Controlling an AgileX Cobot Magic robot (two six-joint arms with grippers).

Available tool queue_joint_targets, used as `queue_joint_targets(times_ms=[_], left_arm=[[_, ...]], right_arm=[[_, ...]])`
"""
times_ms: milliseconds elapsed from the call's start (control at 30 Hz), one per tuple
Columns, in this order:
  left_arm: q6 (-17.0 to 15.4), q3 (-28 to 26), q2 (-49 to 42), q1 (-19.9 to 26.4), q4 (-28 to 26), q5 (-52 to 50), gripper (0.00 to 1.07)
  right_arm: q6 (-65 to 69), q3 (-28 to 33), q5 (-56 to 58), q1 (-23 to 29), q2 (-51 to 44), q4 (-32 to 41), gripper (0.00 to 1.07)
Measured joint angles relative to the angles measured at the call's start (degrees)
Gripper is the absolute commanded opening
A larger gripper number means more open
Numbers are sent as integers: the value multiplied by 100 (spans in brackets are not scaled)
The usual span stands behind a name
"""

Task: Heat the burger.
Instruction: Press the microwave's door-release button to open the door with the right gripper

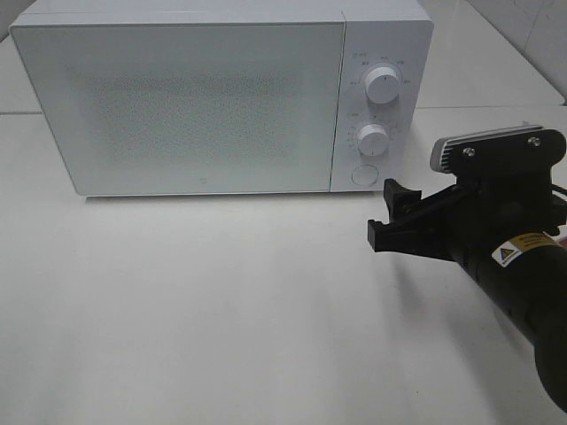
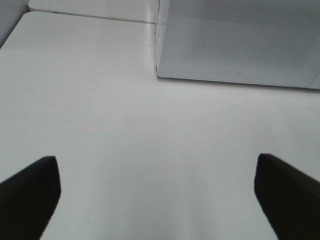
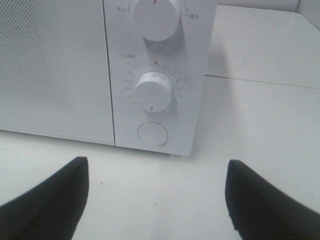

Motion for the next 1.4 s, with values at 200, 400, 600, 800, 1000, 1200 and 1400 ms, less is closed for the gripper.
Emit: queue_joint_targets(times_ms=[200,400,600,800,1000,1200,1400], left_arm=[[0,0,0,0,0,0,98],[0,0,0,0,0,0,98],[0,0,0,0,0,0,98],[0,0,0,0,0,0,98],[0,0,0,0,0,0,98],[0,0,0,0,0,0,98],[0,0,0,0,0,0,98]], right_arm=[[584,0,0,97,52,40,71],[2143,0,6,97,52,40,59],[3862,0,6,97,52,40,38],[5879,0,6,97,52,40,20],[7248,0,6,97,52,40,13],[8634,0,17,97,52,40,0],[9225,0,92,97,52,46,0]])
